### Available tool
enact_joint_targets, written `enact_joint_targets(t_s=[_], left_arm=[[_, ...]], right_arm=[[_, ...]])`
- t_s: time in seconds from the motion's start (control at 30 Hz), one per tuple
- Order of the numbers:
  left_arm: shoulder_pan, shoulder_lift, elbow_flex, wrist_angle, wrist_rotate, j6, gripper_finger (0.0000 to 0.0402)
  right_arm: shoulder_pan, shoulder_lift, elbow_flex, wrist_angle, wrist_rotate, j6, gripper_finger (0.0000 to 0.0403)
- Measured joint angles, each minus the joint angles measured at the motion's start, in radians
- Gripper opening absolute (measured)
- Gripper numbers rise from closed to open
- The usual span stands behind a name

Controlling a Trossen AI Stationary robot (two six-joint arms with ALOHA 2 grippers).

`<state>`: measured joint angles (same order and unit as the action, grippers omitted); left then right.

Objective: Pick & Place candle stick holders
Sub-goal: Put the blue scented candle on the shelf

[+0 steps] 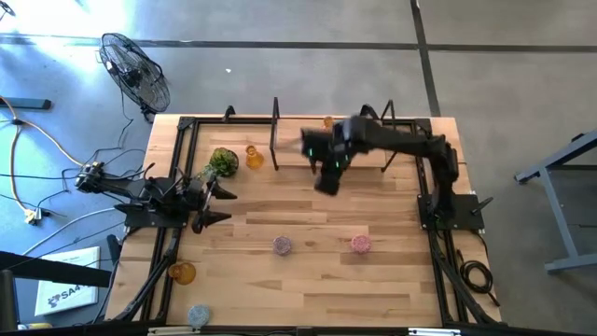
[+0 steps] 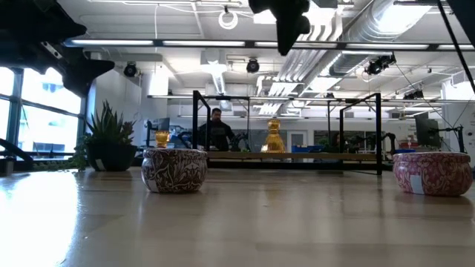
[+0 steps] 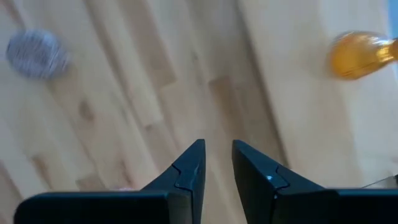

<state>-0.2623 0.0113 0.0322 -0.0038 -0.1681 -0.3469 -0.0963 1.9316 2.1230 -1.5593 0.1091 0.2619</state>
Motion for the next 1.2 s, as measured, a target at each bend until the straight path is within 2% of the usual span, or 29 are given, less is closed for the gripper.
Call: enact_joint_targets(t_s=[0.17, 0.33, 0.53, 0.6, 0.7, 0.77, 1.03, 1.2], left_arm=[[0.0, 0.0, 0.0, -0.007, -0.017, -0.108, 0.0321], [0.0, 0.0, 0.002, -0.014, 0.046, -0.067, 0.0321], [0.0, 0.0, 0.001, -0.023, 0.123, -0.049, 0.0321], [0.0, 0.0, 0.0, -0.017, 0.169, -0.04, 0.0321], [0.0, 0.0, -0.002, 0.03, 0.318, 0.016, 0.0321], [0.0, 0.0, -0.002, 0.086, 0.374, 0.038, 0.0321], [0.0, 0.021, 0.004, 0.087, 0.387, 0.104, 0.0321], [-0.001, 0.108, 0.113, -0.041, 0.367, 0.078, 0.0321]], right_arm=[[0.138, -0.044, -0.141, 0.062, 0.076, 0.077, 0.0074], [0.237, -0.055, -0.241, 0.153, 0.098, 0.16, 0.0074], [0.31, -0.055, -0.299, 0.267, 0.103, 0.228, 0.0074], [0.326, -0.055, -0.303, 0.293, 0.109, 0.236, 0.0074], [0.344, -0.056, -0.305, 0.336, 0.129, 0.234, 0.0074], [0.348, -0.056, -0.305, 0.368, 0.14, 0.233, 0.0074], [0.359, -0.056, -0.305, 0.435, 0.156, 0.233, 0.0074], [0.404, -0.056, -0.305, 0.437, 0.164, 0.24, 0.0074]])
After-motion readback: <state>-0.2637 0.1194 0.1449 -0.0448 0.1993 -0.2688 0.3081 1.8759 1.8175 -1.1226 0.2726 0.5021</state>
